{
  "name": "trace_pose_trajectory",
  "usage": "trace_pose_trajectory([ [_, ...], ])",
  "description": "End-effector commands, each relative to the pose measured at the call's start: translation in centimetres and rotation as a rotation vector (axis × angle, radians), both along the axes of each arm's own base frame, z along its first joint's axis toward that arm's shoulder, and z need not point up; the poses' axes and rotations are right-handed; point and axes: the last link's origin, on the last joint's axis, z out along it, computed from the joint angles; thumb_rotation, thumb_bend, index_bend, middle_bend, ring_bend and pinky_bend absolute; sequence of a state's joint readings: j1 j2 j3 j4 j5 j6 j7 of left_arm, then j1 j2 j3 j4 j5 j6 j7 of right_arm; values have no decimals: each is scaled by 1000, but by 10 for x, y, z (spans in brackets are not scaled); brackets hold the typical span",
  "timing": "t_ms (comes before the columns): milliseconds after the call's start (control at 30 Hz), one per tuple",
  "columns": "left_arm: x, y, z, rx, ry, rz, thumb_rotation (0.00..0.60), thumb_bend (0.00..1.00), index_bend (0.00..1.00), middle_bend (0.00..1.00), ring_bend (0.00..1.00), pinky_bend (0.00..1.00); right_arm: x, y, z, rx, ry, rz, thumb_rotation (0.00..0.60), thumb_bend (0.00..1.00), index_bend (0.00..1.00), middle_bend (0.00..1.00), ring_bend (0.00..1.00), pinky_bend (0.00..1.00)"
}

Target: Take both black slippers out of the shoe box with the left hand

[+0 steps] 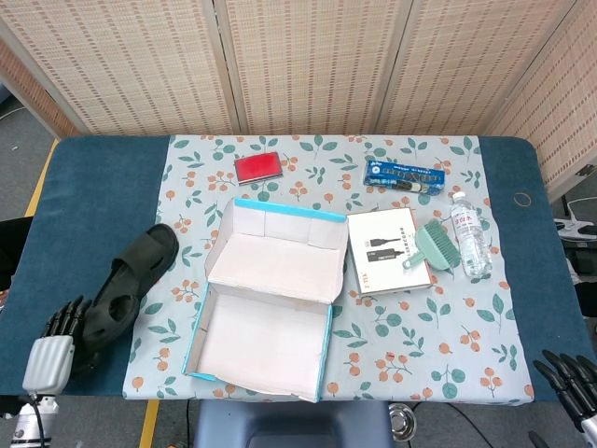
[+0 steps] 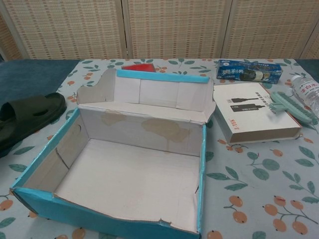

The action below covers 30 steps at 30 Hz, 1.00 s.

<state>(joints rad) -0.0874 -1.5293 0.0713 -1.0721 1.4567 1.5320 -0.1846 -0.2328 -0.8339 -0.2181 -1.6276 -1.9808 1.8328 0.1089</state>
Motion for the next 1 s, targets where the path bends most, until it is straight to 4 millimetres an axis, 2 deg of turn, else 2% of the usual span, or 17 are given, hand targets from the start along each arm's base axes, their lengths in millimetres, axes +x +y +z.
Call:
trace_pose_trajectory([
  [33,11,-13,-1,-28,-116,-43,600,324,0,0,0,118,0,1,0,1,0,1,456,217,0,0,0,0],
  [367,53,-35,16,-167,-371,-125,600,289,0,0,0,106,1,3,-1,3,2,9,456,217,0,0,0,0],
  [500,70,-43,32,-159,-418,-195,600,299,0,0,0,102,1,4,1,-10,2,11,456,217,0,0,0,0],
  [633,82,-76,61,-169,-281,-312,600,317,0,0,0,104,0,3,4,-38,8,6,456,217,0,0,0,0],
  [767,76,-105,79,-155,-30,-286,600,323,0,0,0,105,0,5,4,-57,17,3,455,217,0,0,0,0],
  [900,80,-106,80,-83,82,-287,600,332,0,0,0,103,2,8,2,-54,24,13,455,217,0,0,0,0],
  [1000,80,-108,80,-87,68,-278,600,331,0,0,0,103,2,11,3,-50,22,20,455,217,0,0,0,0],
])
